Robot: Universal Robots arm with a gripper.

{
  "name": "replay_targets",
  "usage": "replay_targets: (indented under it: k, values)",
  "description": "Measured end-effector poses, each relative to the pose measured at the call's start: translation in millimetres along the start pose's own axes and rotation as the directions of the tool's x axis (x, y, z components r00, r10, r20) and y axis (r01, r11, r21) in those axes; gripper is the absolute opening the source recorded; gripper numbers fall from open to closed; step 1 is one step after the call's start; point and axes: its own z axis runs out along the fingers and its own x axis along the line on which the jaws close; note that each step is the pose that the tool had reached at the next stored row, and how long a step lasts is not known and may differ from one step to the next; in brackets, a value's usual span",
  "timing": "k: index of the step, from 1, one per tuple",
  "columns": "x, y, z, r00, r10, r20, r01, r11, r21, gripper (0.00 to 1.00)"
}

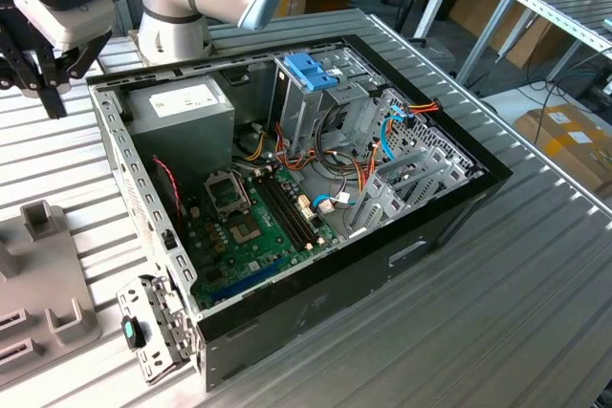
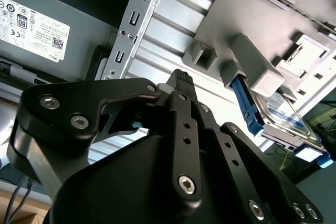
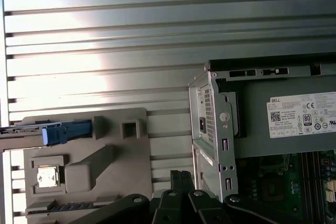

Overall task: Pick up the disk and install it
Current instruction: 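Reach for the disk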

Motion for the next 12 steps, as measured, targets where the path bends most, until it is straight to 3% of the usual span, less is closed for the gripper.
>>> replay_targets:
  k: [8,12]
  values:
    - [9.5,-0.7,-0.3,1.0,0.0,0.0,0.0,1.0,0.0,0.11]
    - [10.0,-0.7,-0.3,1.0,0.0,-0.0001,0.0,1.0,0.0,0.11]
